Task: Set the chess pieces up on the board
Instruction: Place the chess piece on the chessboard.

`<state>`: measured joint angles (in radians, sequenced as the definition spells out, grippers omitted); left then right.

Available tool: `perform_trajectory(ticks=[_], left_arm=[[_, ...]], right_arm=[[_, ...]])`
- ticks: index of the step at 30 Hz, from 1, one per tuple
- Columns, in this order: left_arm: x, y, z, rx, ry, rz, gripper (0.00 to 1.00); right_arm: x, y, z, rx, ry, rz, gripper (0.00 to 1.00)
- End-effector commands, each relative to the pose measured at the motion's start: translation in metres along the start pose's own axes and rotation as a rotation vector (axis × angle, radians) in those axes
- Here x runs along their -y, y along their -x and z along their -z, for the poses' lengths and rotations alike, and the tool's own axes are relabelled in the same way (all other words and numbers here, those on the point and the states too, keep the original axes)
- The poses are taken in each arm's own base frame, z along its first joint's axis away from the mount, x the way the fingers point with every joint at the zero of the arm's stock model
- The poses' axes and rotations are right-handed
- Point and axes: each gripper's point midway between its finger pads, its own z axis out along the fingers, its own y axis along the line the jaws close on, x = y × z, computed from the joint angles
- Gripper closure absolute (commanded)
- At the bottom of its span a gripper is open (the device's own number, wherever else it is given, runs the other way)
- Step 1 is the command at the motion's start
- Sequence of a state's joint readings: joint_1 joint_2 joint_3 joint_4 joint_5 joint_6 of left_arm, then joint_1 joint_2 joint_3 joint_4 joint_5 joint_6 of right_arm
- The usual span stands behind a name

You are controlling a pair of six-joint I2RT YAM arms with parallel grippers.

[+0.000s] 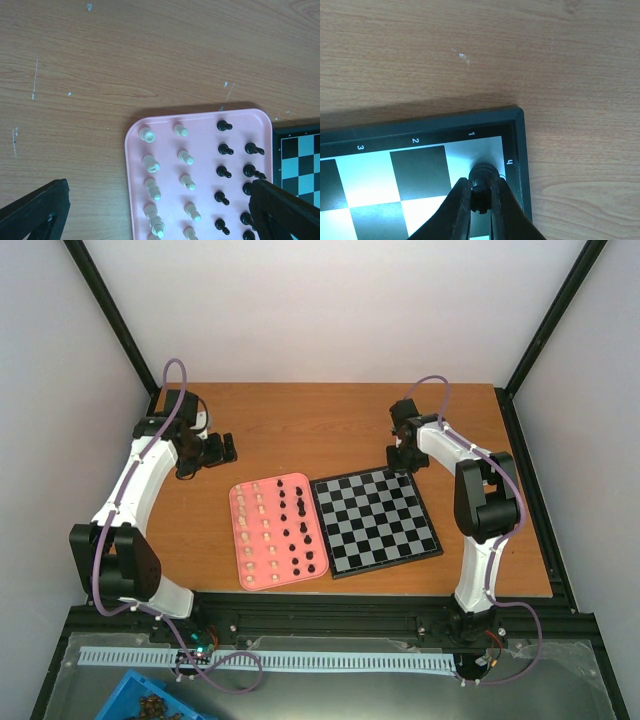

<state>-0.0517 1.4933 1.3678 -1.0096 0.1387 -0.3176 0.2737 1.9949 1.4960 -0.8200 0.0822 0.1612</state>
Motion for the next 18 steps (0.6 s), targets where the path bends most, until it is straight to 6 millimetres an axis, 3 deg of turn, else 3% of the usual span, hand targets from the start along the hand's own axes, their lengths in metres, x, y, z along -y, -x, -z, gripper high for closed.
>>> perform_trajectory(ticks=[1,18], left_arm=[[0.004,0.006,0.005,0.017,-0.005,-0.009,0.0],[0.003,0.005,0.003,0.012,-0.001,-0.01,0.0]], right_arm=[[0.005,0.012,0.011,0.058,-0.001,-0.011,0.97],[0.0,0.009,-0.004,0.022,0.027,-0.011,0.97]])
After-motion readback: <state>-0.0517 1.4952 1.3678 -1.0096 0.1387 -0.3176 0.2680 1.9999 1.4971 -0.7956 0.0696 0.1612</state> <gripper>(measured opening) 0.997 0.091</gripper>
